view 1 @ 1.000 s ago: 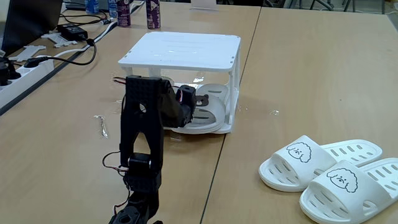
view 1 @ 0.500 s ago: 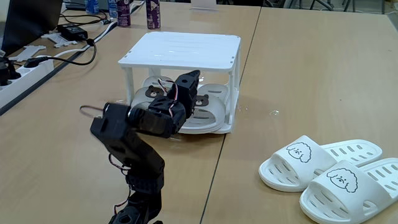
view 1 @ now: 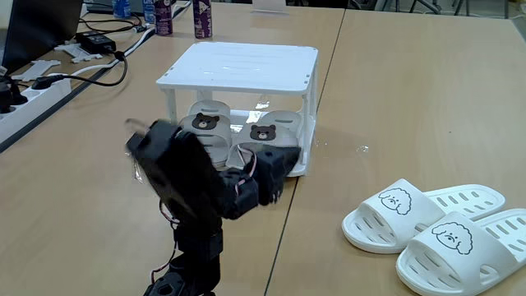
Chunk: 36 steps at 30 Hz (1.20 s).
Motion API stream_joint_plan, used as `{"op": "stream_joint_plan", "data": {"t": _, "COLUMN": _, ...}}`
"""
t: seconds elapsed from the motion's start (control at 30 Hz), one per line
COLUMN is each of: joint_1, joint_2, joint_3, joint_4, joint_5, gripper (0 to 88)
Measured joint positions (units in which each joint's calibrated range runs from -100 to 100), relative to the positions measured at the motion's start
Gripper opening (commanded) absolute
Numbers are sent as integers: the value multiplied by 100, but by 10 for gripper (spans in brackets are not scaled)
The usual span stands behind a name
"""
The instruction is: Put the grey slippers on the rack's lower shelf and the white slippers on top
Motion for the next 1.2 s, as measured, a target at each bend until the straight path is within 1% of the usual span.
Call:
{"op": "stream_joint_plan", "data": {"t": 0.07, "joint_1": 225, "joint_2": 1056, "joint_3": 18, "joint_4": -798, "joint_5": 0, "gripper": 7}}
{"op": "stream_joint_plan", "data": {"t": 0.13, "joint_1": 419, "joint_2": 1641, "joint_3": 45, "joint_4": -1219, "joint_5": 0, "gripper": 7}}
{"op": "stream_joint_plan", "data": {"t": 0.3, "joint_1": 974, "joint_2": 2524, "joint_3": 9, "joint_4": -1622, "joint_5": 0, "gripper": 7}}
{"op": "stream_joint_plan", "data": {"t": 0.4, "joint_1": 1273, "joint_2": 3010, "joint_3": -431, "joint_4": -1665, "joint_5": 0, "gripper": 18}}
{"op": "stream_joint_plan", "data": {"t": 0.5, "joint_1": 1416, "joint_2": 3530, "joint_3": -1204, "joint_4": -1665, "joint_5": 0, "gripper": 139}}
{"op": "stream_joint_plan", "data": {"t": 0.57, "joint_1": 1423, "joint_2": 3810, "joint_3": -1698, "joint_4": -1665, "joint_5": 0, "gripper": 182}}
{"op": "stream_joint_plan", "data": {"t": 1.03, "joint_1": 1423, "joint_2": 5303, "joint_3": -4205, "joint_4": -1665, "joint_5": 0, "gripper": 189}}
{"op": "stream_joint_plan", "data": {"t": 1.07, "joint_1": 1423, "joint_2": 5386, "joint_3": -4331, "joint_4": -1665, "joint_5": 0, "gripper": 210}}
{"op": "stream_joint_plan", "data": {"t": 1.1, "joint_1": 1423, "joint_2": 5476, "joint_3": -4447, "joint_4": -1665, "joint_5": 0, "gripper": 260}}
{"op": "stream_joint_plan", "data": {"t": 1.13, "joint_1": 1423, "joint_2": 5559, "joint_3": -4600, "joint_4": -1665, "joint_5": 0, "gripper": 292}}
{"op": "stream_joint_plan", "data": {"t": 1.2, "joint_1": 1453, "joint_2": 5699, "joint_3": -4816, "joint_4": -1665, "joint_5": 0, "gripper": 315}}
